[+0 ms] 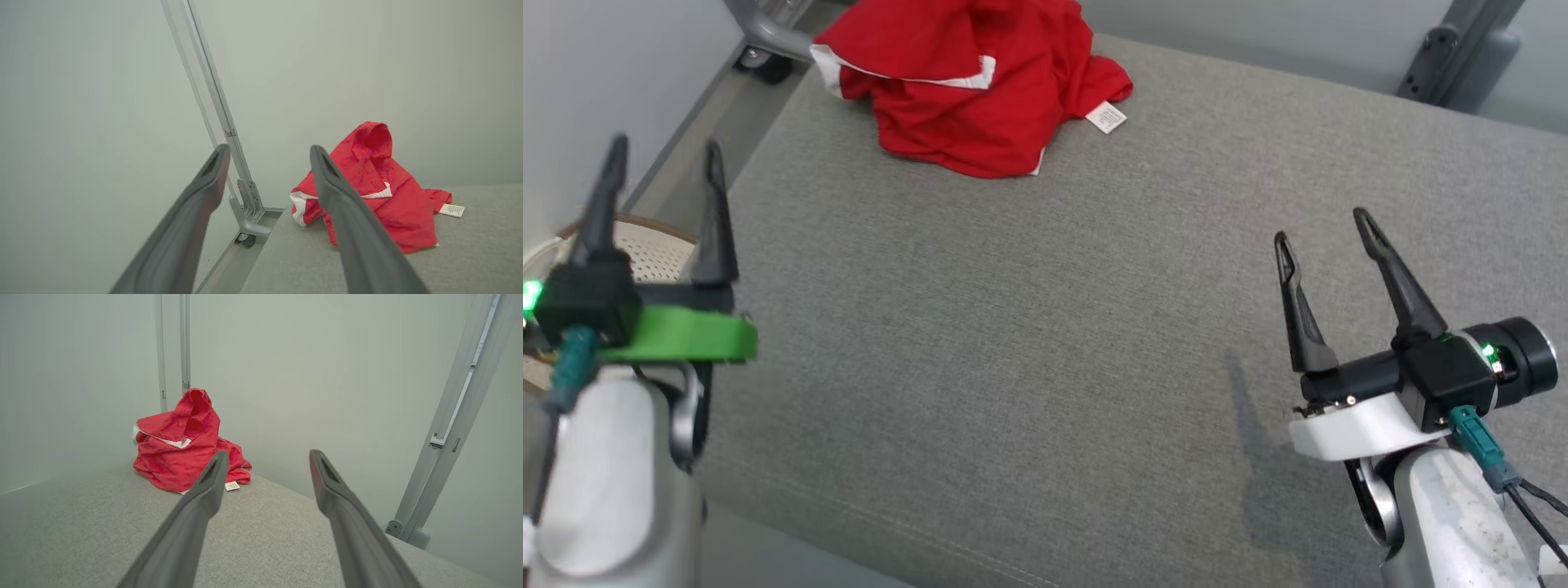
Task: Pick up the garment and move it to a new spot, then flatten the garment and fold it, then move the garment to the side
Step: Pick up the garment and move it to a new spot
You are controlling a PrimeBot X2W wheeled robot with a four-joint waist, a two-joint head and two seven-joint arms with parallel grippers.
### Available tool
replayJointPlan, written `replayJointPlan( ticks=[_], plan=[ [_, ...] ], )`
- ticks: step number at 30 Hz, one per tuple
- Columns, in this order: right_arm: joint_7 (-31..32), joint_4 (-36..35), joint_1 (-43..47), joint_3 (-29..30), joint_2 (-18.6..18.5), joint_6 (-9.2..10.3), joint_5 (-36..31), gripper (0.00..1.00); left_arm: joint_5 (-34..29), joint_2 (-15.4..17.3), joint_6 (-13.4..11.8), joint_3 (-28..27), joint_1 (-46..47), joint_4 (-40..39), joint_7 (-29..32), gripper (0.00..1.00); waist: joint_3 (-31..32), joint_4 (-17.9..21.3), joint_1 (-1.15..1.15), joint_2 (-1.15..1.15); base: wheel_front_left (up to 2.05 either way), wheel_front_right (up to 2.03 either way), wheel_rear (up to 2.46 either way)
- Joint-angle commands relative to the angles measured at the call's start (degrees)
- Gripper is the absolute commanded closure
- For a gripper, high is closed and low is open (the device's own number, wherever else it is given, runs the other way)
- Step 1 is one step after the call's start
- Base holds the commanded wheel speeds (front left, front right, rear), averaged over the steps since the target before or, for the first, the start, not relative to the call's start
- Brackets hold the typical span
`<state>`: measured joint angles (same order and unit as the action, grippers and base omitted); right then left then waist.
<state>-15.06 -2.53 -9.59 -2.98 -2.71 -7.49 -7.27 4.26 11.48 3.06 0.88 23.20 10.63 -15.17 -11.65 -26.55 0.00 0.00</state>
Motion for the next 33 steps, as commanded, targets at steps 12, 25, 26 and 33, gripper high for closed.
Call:
replayJointPlan(
  ticks=[12, 25, 26, 33],
  plan=[
    [-0.18, -6.88, -6.95, -2.63, -0.26, -0.01, -2.89, 0.00, 5.66, 8.89, 4.33, 4.05, 32.70, 20.14, 11.82, 0.00, -19.73, 15.50, 0.00, 0.00, 0.00, 0.00, 0.00],
    [-0.19, -12.03, -8.47, -3.17, -0.22, -0.01, -1.71, 0.00, 19.34, 18.73, 4.37, 16.98, 39.91, 31.21, 19.47, 0.00, -26.11, 21.80, 0.00, 0.00, 0.00, 0.00, 0.00],
    [-0.18, -12.25, -8.44, -3.27, -0.24, -0.01, -1.73, 0.00, 19.66, 19.19, 4.37, 16.89, 40.10, 32.19, 19.45, 0.00, -26.20, 21.98, 0.00, 0.00, 0.00, 0.00, 0.00],
    [-0.18, -12.76, -8.48, -3.49, -0.24, -0.01, -0.97, 0.00, 20.84, 20.84, 4.38, 17.77, 41.45, 37.16, 19.12, 0.56, -26.47, 22.73, 0.00, 0.00, 0.00, 0.00, 0.00]
  ],
)
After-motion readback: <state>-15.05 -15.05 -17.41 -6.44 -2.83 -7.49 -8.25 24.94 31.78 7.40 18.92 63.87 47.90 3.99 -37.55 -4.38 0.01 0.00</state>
